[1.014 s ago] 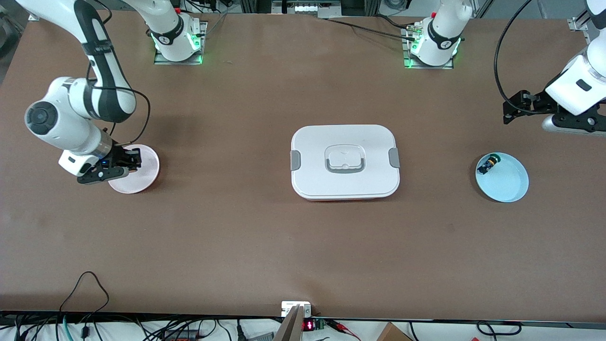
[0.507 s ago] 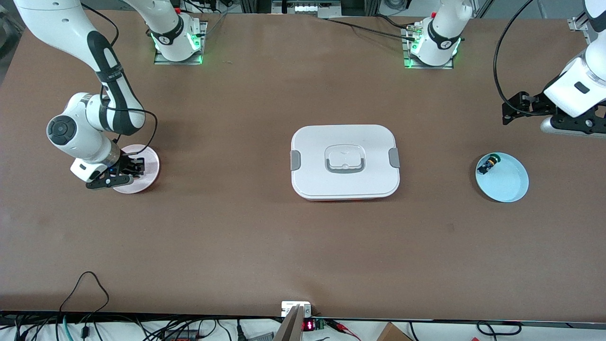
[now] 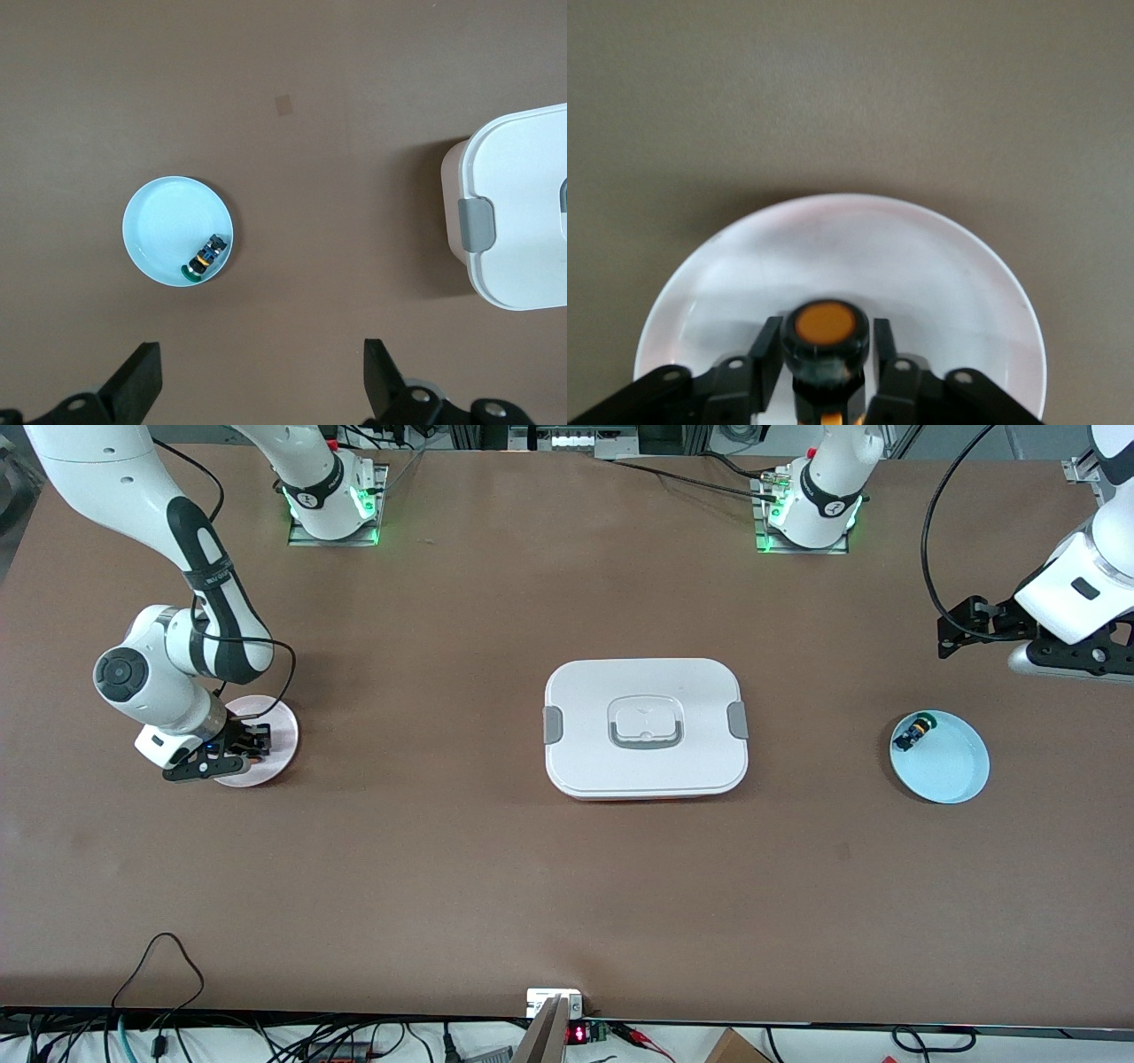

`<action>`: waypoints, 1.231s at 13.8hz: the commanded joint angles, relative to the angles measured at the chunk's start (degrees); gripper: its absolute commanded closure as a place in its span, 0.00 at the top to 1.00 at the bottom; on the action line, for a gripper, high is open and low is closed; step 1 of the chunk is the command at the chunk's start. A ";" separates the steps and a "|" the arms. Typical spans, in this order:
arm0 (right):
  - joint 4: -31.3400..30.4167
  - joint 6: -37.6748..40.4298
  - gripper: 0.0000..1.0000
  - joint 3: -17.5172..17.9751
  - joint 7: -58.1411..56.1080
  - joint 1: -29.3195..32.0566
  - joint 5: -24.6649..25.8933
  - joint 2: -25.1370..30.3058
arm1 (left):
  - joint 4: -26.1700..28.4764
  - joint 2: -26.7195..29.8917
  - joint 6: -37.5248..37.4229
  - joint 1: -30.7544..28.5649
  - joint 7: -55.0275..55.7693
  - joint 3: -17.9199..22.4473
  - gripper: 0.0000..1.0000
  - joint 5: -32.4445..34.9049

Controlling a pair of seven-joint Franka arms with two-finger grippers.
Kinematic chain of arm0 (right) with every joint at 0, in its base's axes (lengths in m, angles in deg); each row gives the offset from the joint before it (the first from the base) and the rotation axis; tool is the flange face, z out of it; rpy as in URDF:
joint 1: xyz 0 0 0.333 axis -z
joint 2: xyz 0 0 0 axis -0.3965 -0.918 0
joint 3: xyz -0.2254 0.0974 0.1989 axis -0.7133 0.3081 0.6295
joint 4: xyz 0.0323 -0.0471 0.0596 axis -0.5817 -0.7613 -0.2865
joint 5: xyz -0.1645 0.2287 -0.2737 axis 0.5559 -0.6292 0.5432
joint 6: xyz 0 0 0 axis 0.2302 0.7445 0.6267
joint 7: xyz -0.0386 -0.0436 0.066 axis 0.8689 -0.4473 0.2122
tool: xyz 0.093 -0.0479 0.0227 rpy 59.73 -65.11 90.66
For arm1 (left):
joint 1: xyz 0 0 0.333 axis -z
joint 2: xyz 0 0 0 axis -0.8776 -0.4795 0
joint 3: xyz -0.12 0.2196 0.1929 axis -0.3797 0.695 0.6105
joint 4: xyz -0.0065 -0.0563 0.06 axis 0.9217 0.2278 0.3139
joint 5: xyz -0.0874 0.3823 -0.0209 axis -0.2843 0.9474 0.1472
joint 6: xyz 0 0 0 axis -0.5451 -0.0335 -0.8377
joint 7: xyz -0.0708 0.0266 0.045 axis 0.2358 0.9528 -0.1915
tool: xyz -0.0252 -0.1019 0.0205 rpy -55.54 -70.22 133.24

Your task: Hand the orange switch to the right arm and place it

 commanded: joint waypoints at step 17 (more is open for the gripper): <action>30.05 62.75 1.00 4.11 13.28 -4.95 0.13 24.30 | -0.26 0.10 -0.02 0.48 0.58 0.28 1.00 -0.68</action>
